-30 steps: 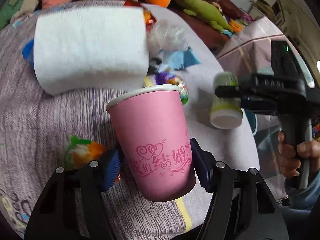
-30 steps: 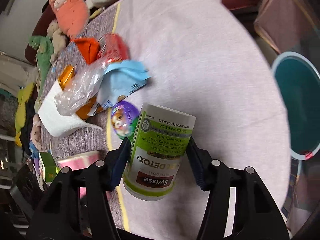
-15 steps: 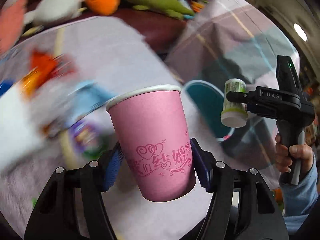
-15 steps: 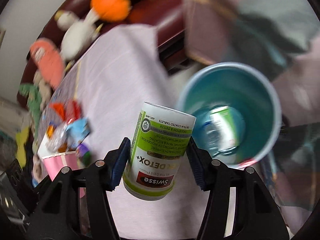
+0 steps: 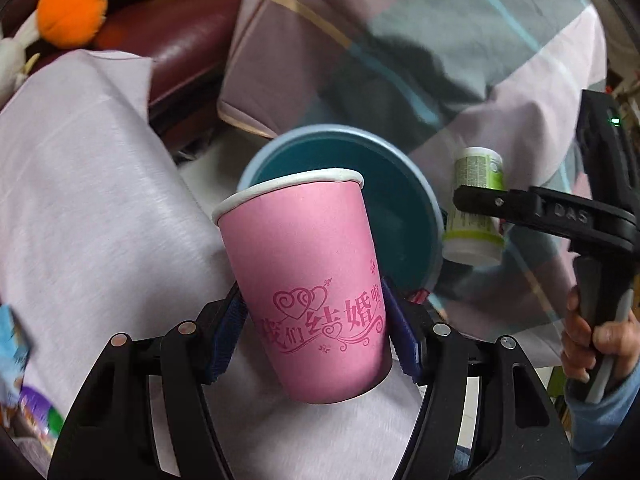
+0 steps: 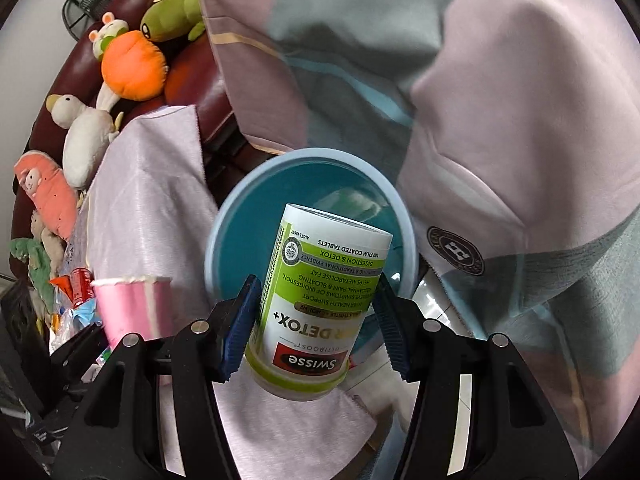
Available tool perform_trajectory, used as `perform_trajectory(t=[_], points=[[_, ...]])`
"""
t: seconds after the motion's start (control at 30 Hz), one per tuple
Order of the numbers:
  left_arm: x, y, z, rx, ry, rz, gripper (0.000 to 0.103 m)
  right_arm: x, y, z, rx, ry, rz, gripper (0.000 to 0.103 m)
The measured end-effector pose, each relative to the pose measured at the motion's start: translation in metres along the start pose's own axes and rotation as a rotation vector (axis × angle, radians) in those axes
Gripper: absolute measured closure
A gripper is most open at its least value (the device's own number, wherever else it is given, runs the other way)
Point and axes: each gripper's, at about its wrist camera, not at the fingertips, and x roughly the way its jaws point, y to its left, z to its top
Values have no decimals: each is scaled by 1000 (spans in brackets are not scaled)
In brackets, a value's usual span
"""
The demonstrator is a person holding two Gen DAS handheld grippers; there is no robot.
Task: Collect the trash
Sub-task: 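Carry the cup and tube over the teal bin and open both grippers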
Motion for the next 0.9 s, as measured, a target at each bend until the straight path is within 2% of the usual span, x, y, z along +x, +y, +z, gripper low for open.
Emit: perform_trajectory(t=[0.2, 0.53, 0.73, 0.8, 0.9], points=[[35, -4, 15, 2, 55, 15, 36, 17, -1, 2, -20, 27, 5, 48], [41, 1, 11, -2, 59, 21, 35, 32, 0, 1, -31, 60, 12, 48], [20, 0, 2, -10, 26, -10, 25, 39, 2, -2, -43, 82, 2, 48], [13, 1, -2, -18, 15, -1, 13, 41, 4, -3, -50, 93, -3, 48], [0, 6, -8, -44, -14, 1, 12, 50, 10, -6, -70, 118, -14, 48]])
